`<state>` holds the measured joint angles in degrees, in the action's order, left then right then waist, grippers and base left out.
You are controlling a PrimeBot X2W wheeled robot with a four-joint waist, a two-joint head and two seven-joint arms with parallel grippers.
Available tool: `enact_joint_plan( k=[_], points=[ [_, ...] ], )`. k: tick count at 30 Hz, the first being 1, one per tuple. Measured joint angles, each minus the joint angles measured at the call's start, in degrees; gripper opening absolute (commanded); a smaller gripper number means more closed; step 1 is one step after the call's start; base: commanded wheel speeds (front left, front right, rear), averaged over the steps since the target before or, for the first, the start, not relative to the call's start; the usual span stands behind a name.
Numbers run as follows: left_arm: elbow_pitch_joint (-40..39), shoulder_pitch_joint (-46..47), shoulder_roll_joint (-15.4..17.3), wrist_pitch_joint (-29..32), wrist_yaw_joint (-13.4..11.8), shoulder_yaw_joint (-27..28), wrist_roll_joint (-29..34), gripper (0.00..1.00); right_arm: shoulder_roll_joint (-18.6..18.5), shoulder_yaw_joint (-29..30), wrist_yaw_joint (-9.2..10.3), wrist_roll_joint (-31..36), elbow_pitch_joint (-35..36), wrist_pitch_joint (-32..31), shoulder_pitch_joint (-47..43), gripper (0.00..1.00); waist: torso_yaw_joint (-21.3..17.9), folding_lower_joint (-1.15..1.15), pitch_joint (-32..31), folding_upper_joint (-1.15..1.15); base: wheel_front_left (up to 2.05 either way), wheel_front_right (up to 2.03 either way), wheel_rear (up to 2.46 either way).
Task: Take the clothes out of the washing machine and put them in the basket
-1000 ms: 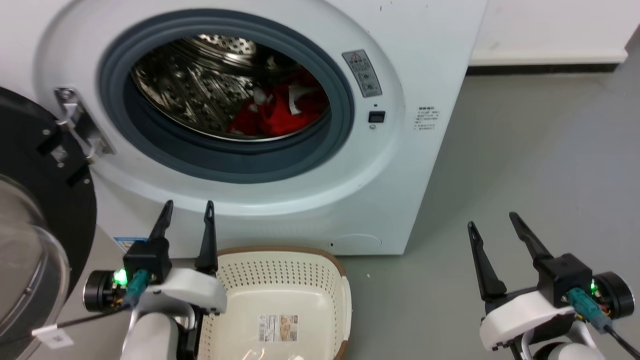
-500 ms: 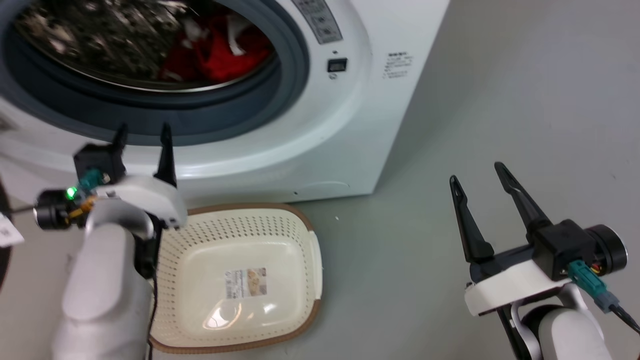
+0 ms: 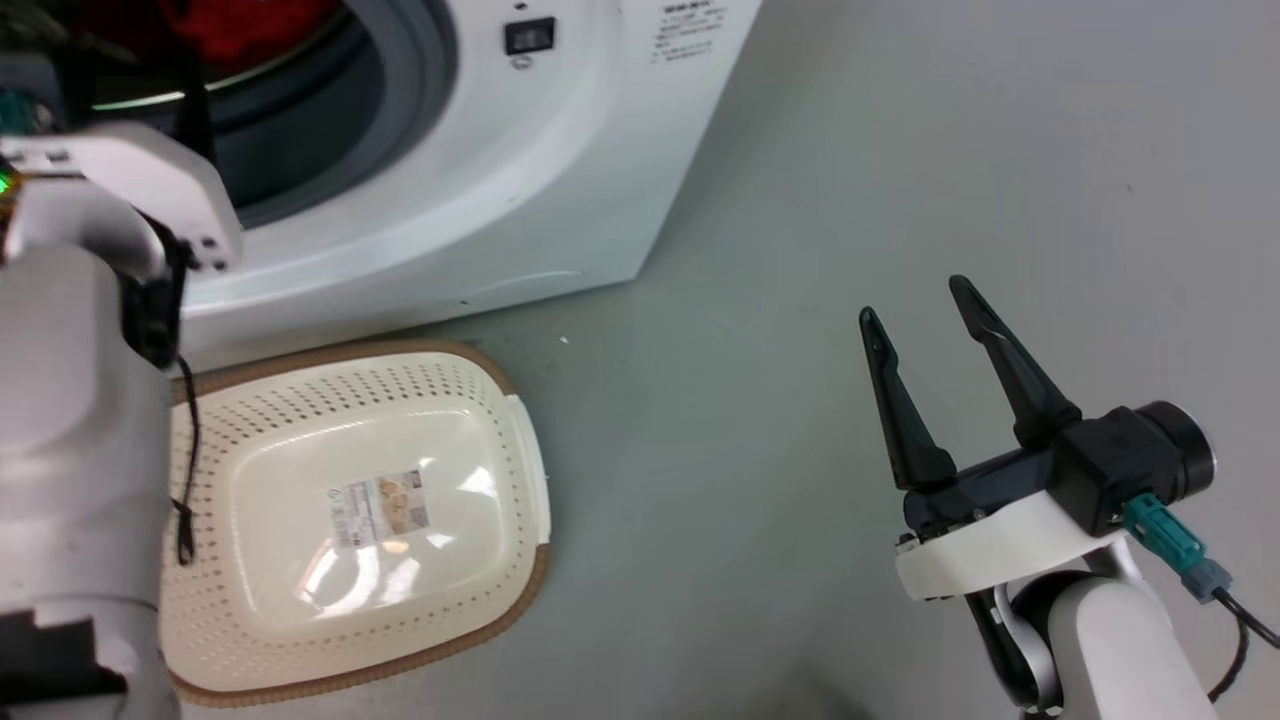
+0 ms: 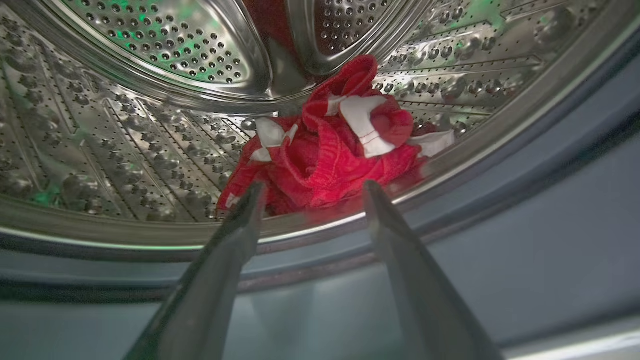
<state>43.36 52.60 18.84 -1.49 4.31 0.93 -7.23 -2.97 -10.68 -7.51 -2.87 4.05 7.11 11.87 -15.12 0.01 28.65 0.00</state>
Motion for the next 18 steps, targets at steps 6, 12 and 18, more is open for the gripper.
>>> enact_joint_plan(
  k=[6,12,18],
  points=[
    [3.3,9.0,3.0,4.6,0.3,-0.2,-0.1,1.0,0.0,-2.0,0.0,-1.3,-1.0,1.8,1.9,1.0,-2.8,0.0,4.1,0.0,0.0,0.0,0.0],
    [6.1,16.6,6.7,10.5,0.9,0.6,-1.2,1.0,0.0,-3.6,0.0,-3.2,-2.2,3.5,2.9,1.0,-6.0,0.0,7.4,0.0,0.0,0.0,0.0],
    [7.5,23.3,10.8,18.1,1.6,-0.2,-1.1,1.0,0.0,-6.6,-0.01,-4.8,-3.5,4.8,4.0,1.0,-9.3,0.0,10.5,0.0,0.0,0.0,0.0]
  ],
)
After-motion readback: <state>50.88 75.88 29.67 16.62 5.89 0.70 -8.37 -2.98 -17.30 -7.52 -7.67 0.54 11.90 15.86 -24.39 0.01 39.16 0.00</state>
